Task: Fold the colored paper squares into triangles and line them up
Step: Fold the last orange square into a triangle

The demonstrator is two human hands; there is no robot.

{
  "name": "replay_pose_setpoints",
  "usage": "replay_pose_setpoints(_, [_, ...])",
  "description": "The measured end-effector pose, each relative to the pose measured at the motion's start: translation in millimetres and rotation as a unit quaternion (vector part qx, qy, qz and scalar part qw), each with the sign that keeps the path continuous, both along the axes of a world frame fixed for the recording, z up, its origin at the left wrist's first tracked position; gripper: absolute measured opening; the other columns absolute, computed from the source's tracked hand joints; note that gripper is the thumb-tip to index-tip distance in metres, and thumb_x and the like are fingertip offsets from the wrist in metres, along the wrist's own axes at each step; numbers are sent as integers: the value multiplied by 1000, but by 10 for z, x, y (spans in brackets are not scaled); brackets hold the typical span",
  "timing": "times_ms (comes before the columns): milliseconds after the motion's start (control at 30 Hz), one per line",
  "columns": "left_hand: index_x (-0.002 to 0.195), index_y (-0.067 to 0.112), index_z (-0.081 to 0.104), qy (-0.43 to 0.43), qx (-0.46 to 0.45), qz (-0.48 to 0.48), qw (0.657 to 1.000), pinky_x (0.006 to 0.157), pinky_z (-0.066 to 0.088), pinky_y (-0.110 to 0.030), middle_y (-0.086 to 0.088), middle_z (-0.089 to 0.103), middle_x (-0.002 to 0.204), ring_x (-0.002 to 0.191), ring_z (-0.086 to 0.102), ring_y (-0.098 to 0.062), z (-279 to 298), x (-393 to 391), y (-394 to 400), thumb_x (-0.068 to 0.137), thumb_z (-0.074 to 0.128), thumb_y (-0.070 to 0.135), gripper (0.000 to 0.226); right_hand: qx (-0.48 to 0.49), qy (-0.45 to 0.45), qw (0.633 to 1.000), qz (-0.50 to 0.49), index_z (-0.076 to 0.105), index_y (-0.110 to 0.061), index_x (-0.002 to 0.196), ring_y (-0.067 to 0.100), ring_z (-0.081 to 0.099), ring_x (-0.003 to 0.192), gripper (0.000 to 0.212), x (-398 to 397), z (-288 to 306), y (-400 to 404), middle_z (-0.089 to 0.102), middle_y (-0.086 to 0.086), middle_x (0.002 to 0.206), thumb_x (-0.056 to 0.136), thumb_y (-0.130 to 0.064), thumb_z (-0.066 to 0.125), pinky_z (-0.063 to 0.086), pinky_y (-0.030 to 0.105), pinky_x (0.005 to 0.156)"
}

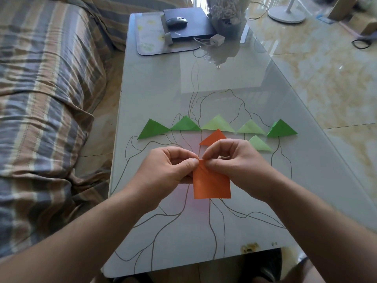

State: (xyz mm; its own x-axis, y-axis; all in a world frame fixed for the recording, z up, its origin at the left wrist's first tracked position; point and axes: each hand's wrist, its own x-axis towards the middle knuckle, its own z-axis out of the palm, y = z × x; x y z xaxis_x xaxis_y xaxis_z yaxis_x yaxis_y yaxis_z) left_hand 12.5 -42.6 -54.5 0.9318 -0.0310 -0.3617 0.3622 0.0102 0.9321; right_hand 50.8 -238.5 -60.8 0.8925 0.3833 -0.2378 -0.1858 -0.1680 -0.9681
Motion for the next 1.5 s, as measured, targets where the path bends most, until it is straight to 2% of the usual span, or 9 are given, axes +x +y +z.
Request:
replay_pose_setpoints(100, [99,2,74,-10,32,-19,999,76,65,-34,-17,78,90,89,77,-32,-16,-11,0,97,68,7,8,-11,3,1000,9,74,-16,87,23,57,72,15,-20,-20,13,69,4,75,89,-1,74,50,41,71])
replay_pose_setpoints(200, [97,6,76,-15,45,-20,999,86,63,-46,-17,78,92,95,74,-37,-49,-4,-8,97,69,9,8,-3,18,1000,16,72,-18,92,25,65,77,12,-47,-35,45,75,18,91,88,-8,77,56,43,75])
replay_pose_setpoints(333, [92,8,77,23,38,-17,999,93,59,-56,-24,76,95,85,72,-32,-96,21,-22,96,70,9,8,-10,10,1000,-7,71,-19,92,19,56,71,17,-64,-67,77,73,8,84,88,-4,78,52,33,69])
replay_pose_setpoints(533, [92,13,76,17,106,-78,991,79,61,-38,-9,74,80,75,67,-16,-118,12,24,99,68,24,15,-37,4,999,-7,68,-26,104,19,71,74,26,-73,-32,78,77,7,87,87,-9,77,59,36,67])
replay_pose_setpoints(867, [94,15,75,-12,125,-51,991,74,62,-35,-10,75,83,74,69,-15,-77,-11,19,100,66,24,14,-69,11,997,-15,66,-41,121,31,76,81,53,-28,-10,16,75,14,93,78,-12,82,65,45,72])
replay_pose_setpoints(1033, [94,11,72,7,94,-16,995,74,60,-36,-6,73,78,70,69,-16,-58,22,11,100,65,17,12,-81,21,996,-17,65,-44,125,24,72,74,60,-2,7,-3,70,11,88,77,-11,81,64,44,73])
replay_pose_setpoints(1167, [93,13,74,22,89,-47,995,79,60,-42,-16,74,84,73,70,-24,-48,13,14,96,67,16,8,-87,30,995,23,61,-48,128,35,74,83,68,-16,-14,-5,70,24,98,69,-21,83,65,52,77])
replay_pose_setpoints(1333, [95,10,73,37,61,-41,997,80,61,-43,-15,75,85,77,70,-33,-27,33,24,97,67,11,6,-53,9,999,7,53,-39,144,20,69,75,72,-2,-6,-17,71,9,88,85,-9,83,60,35,72])
replay_pose_setpoints(1500, [91,7,63,132,-92,73,984,75,64,-41,-19,69,85,75,69,-31,-15,114,38,98,61,3,10,0,-10,998,-64,73,-31,117,21,62,79,51,113,45,-105,74,4,102,96,10,52,49,40,77])
